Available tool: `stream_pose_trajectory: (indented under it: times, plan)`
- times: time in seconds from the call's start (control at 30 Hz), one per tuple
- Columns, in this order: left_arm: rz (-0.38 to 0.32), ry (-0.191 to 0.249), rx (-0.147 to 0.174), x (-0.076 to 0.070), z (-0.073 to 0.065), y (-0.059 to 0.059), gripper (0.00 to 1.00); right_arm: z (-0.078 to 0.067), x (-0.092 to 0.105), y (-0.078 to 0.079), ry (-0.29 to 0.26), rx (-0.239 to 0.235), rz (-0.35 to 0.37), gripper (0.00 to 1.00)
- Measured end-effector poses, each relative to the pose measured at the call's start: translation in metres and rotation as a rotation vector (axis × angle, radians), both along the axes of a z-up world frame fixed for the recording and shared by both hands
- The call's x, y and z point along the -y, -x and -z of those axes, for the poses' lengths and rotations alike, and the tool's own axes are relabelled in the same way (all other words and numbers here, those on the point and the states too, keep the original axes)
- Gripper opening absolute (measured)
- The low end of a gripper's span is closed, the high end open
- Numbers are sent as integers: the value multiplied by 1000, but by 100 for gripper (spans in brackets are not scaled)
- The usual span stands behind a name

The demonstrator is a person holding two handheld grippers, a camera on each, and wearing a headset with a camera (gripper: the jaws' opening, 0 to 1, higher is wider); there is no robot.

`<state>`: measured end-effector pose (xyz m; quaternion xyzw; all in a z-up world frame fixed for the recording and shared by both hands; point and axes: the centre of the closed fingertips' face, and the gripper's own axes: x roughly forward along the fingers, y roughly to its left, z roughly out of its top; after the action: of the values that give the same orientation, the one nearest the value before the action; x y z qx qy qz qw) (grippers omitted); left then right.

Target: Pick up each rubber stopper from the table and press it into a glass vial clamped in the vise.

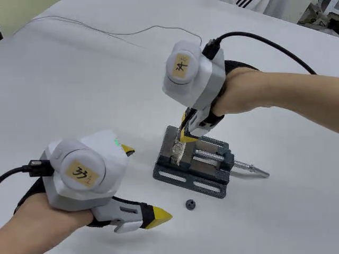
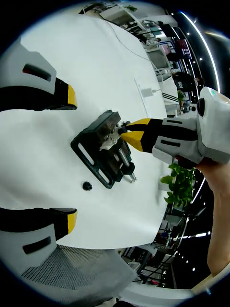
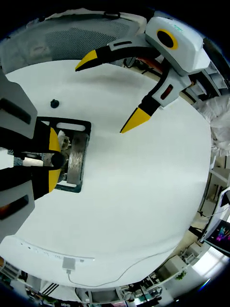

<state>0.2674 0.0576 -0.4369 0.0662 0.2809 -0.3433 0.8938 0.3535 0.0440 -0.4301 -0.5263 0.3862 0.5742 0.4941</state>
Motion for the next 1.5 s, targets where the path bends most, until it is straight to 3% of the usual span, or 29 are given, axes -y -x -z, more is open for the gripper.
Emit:
stream_pose_trajectory:
  times: [0.23, 0.7, 1.23, 1.33, 1.4, 1.5]
  plan:
    - [-2, 0, 0, -1, 0, 0, 83, 1, 1, -5, -14, 5, 11, 6]
    - [-15, -2, -10, -6, 2, 3, 83, 0, 0, -3, -38, -22, -83, 8]
    - [-16, 1, -22, -6, 5, 4, 82, -2, 2, 1, -54, -30, -114, 12]
    - [-19, 3, -21, -7, 5, 3, 82, -9, 2, -5, -69, -4, -134, 18]
    - [-20, 3, -25, -8, 6, 4, 82, -13, 1, -11, -79, -7, -130, 16]
    - [-23, 0, -33, -10, 10, 5, 82, -20, 1, -15, -117, -45, -99, 11]
